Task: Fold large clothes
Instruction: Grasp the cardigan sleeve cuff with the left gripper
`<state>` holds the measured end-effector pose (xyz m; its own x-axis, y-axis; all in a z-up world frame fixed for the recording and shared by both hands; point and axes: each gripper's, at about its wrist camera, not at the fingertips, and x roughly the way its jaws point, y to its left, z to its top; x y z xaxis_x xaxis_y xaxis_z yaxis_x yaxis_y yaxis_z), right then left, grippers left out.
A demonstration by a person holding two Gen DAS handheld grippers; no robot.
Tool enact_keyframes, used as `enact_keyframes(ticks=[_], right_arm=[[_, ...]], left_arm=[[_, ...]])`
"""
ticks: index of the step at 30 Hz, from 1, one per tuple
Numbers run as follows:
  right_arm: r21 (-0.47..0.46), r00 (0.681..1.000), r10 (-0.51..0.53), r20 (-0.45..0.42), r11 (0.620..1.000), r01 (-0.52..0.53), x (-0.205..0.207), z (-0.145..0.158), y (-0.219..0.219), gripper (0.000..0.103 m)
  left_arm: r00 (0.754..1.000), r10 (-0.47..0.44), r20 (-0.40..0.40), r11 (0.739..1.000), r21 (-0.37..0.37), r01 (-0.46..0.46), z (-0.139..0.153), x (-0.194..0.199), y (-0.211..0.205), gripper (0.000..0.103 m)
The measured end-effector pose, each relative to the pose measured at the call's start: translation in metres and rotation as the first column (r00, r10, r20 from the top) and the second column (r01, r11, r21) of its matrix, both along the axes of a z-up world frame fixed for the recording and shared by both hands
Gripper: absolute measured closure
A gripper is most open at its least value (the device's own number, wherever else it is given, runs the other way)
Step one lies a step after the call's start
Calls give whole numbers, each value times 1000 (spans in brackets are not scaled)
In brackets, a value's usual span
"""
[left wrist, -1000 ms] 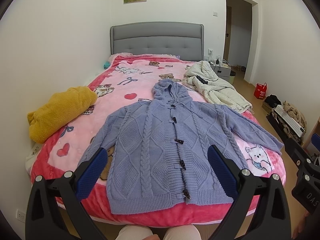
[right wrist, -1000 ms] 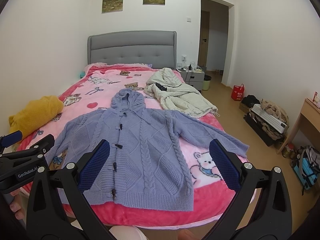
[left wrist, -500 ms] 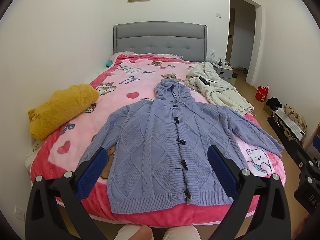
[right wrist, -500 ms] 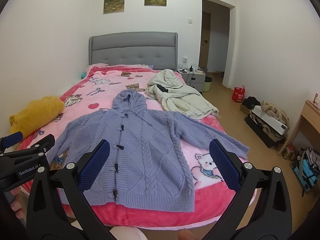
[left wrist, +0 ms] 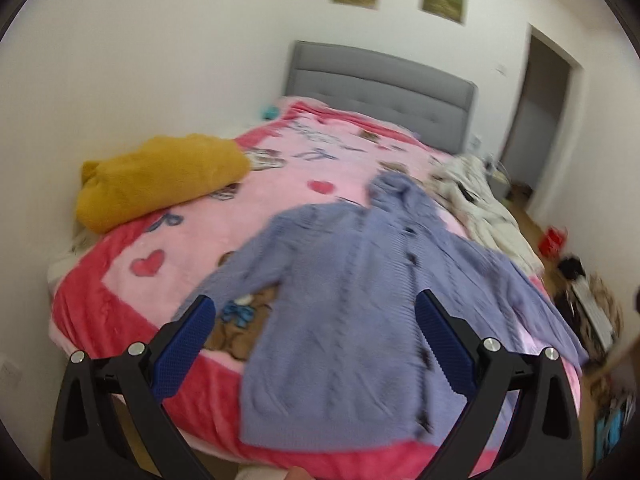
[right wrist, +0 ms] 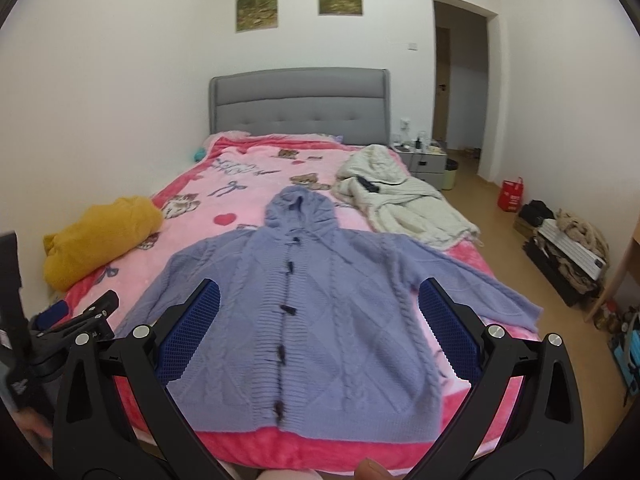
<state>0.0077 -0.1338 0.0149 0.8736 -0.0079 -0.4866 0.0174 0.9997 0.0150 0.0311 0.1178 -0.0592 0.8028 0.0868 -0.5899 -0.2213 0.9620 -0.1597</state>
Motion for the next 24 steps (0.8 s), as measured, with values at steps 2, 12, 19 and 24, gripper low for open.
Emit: enact_keyframes(ticks=[2,12,19,24], right_arm=[[-18,1000,25,-5,1000,-25,9,-7,16,8],[-31,991,88,-101,995,-91,72,-56,96,8],[-63,979,99,-180,992,-112,98,-88,126,8],[-70,970,108,-219,990,-126,109,-105,137,8]], left_arm=[[999,37,-20,999,-34,-38,-29,8,31,5],[984,138,-114,973,-168,-156,-168,19,171,5],[997,-59,-54,998,-6,59,-190,20,181,5],[981,-186,-62,982,18,188,-198,28,168,20]])
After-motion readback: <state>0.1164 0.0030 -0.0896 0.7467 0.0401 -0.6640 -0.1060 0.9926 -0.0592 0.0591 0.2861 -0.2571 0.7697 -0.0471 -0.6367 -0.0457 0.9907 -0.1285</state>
